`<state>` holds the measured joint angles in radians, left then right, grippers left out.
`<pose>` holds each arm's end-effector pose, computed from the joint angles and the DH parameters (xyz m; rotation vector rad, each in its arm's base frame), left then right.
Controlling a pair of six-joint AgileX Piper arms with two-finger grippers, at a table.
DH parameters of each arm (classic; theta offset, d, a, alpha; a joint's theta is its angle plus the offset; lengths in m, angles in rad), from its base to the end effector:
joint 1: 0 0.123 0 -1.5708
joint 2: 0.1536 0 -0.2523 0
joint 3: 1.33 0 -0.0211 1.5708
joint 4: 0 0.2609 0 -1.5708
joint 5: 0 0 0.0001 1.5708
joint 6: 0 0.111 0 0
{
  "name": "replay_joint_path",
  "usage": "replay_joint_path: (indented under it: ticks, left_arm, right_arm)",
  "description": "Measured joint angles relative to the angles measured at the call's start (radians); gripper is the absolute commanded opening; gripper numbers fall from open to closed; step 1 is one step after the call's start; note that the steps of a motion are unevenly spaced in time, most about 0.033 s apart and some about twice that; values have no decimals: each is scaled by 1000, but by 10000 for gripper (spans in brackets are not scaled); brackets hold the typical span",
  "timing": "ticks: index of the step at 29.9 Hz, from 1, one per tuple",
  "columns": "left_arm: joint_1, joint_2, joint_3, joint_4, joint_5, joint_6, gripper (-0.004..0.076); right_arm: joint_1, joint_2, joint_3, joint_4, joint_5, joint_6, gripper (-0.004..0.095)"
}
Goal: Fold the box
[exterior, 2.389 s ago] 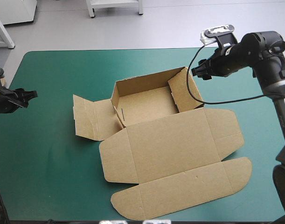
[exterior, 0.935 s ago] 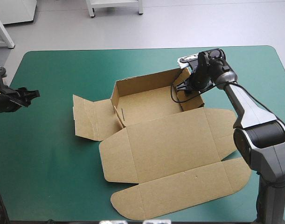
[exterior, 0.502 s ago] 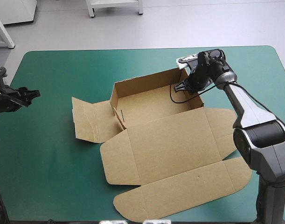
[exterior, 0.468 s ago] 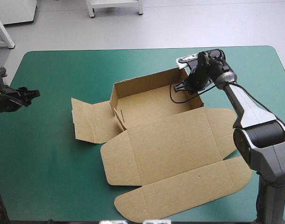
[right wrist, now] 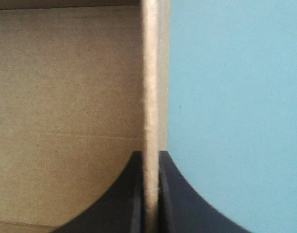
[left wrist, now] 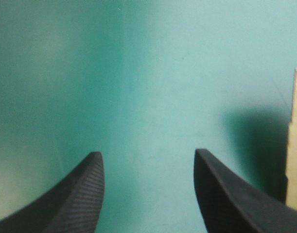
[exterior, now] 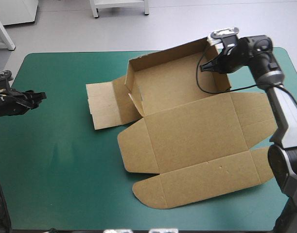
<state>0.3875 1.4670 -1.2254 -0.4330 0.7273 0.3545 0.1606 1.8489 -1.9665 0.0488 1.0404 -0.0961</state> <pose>0.3313 0.1017 0.2767 -0.3018 2.3473 -0.1438 0.4248 0.0735 0.3436 -0.2980 2.3884 0.0920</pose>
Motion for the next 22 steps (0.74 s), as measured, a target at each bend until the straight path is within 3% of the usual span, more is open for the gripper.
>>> replay_joint_path:
  ticks: [6,13,18,22]
  left_arm:
    - [0,94,0,-196,-1,142,403]
    - [0,202,0,-387,6,283,403]
    - [0,260,0,-595,54,435,402]
    - [-7,304,0,-813,154,585,402]
  right_arm:
    - [-85,-94,0,151,-16,-74,-17]
    - [-185,-162,0,409,-2,-193,-17]
    - [-201,-178,0,483,38,-233,-17]
    - [-201,-178,0,518,59,-247,-17]
